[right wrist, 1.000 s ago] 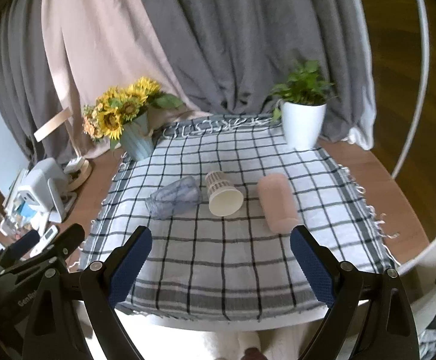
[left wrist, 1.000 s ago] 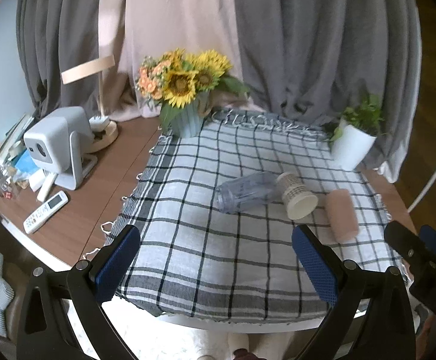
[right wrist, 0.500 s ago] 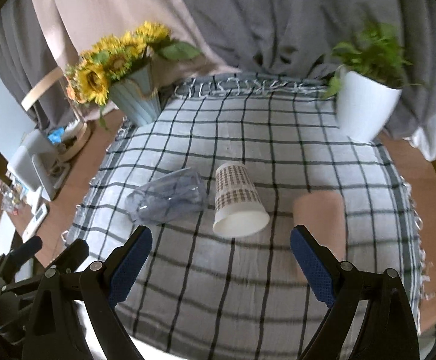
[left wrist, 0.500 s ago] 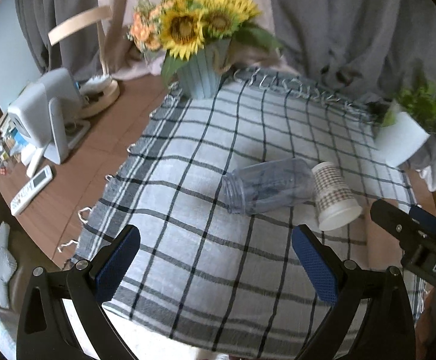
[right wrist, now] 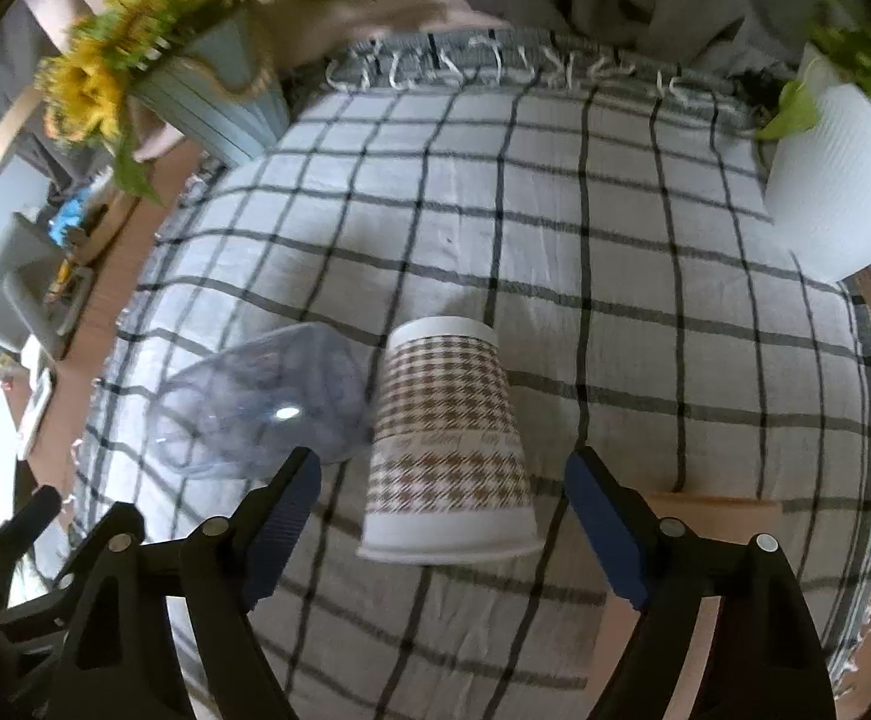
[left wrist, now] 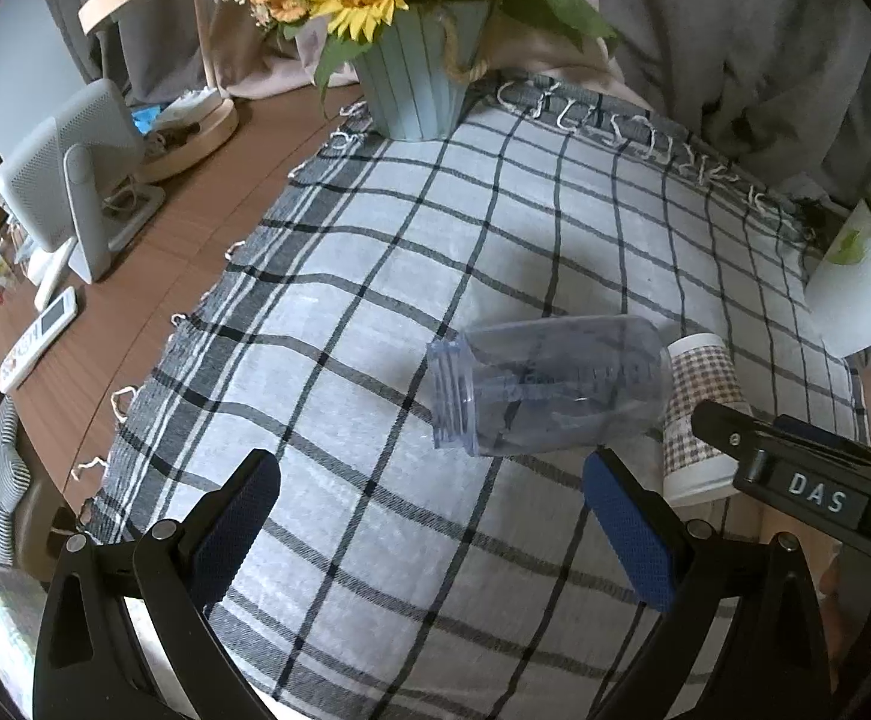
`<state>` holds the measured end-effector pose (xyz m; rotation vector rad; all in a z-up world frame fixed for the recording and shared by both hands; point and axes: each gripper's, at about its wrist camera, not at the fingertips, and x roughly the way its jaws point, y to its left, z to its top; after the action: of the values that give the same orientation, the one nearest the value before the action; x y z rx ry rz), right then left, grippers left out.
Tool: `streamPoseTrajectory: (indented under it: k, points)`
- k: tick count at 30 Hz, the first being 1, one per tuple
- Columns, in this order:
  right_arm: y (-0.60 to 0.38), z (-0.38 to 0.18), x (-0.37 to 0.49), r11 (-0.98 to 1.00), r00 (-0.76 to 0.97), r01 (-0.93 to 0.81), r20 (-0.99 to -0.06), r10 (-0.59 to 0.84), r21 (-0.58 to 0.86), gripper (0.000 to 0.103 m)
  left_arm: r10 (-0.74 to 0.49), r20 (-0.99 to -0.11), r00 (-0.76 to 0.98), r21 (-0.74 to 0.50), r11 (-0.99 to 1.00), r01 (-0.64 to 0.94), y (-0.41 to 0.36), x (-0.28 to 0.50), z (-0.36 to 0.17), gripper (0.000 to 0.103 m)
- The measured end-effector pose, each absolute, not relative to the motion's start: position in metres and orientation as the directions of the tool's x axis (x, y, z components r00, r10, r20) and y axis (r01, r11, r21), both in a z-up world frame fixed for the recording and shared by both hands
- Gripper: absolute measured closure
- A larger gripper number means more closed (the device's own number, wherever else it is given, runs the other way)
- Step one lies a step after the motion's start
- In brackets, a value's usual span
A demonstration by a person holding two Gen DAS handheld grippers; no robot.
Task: Flip cup upside down
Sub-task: 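Reach the right tool to the lying houndstooth paper cup and grasp it, then lift the paper cup with the right tool toward the left tool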
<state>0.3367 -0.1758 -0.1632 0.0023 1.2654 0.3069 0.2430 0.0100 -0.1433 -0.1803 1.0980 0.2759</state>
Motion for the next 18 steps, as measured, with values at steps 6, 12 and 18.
streamPoseTrajectory:
  k: [6, 12, 18]
  points:
    - [-0.173, -0.183, 0.353, 0.953, 0.21, -0.254, -0.952, 0.221, 0.165, 0.024, 0.15, -0.902, 0.405, 0.009, 0.944, -0.329, 0.008, 0.252, -0.152, 0.0]
    - [-0.169, -0.194, 0.359, 0.945, 0.177, -0.277, -0.957, 0.227, 0.173, 0.04, 0.15, -0.908, 0.391, 0.009, 0.941, -0.338, 0.008, 0.254, -0.157, 0.0]
    - [-0.171, -0.192, 0.358, 0.949, 0.186, -0.255, -0.954, 0.234, 0.183, 0.041, 0.151, -0.903, 0.403, 0.02, 0.95, -0.312, 0.009, 0.251, -0.152, 0.0]
